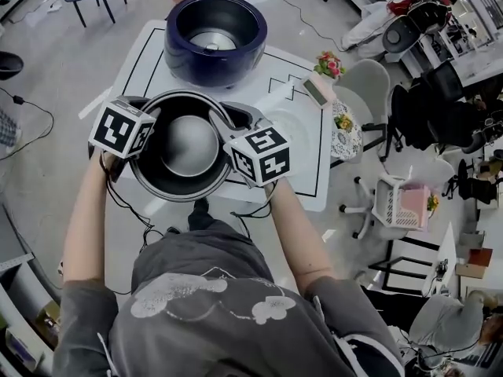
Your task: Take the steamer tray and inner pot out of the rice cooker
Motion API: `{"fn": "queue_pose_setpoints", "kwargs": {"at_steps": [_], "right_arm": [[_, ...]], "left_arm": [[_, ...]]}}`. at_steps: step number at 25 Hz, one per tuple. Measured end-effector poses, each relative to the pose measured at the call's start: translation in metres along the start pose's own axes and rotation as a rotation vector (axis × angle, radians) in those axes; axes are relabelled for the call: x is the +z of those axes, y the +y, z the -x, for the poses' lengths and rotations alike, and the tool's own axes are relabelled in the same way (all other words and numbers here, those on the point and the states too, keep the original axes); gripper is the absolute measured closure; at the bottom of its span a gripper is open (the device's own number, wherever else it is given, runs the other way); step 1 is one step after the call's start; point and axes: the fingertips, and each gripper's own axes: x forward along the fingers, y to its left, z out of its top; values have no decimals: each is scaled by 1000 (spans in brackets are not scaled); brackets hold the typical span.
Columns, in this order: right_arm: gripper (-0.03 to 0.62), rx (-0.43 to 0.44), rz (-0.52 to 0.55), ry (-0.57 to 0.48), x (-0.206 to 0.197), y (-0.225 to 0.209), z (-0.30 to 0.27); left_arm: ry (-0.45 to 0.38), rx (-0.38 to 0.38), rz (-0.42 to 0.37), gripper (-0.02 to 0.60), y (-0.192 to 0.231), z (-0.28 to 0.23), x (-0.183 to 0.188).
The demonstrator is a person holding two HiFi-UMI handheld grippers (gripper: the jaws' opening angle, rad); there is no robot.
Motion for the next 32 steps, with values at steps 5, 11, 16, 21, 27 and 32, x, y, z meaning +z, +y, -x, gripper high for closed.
{"fn": "queue_pose_setpoints", "kwargs": {"at_steps": [5, 11, 16, 21, 27, 32], "right_arm": [[507, -10, -59, 70, -34, -19, -16], [510, -33, -186, 96, -49, -48, -28], [505, -43, -175, 144, -58, -60, -35], [497, -40, -148, 171, -59, -62, -44], [379, -24, -163, 190, -62, -62, -47], [317, -87, -184, 186, -61, -59, -35]], "left_arm": [[41, -32, -10, 502, -2, -33, -4], [62, -30, -37, 502, 2, -59, 10], [80, -30, -69, 497, 6, -78, 13], [97, -56, -47, 494, 13, -87, 8], [14, -152, -63, 295, 7, -85, 20], [-95, -227, -181, 204, 10, -79, 31]]}}
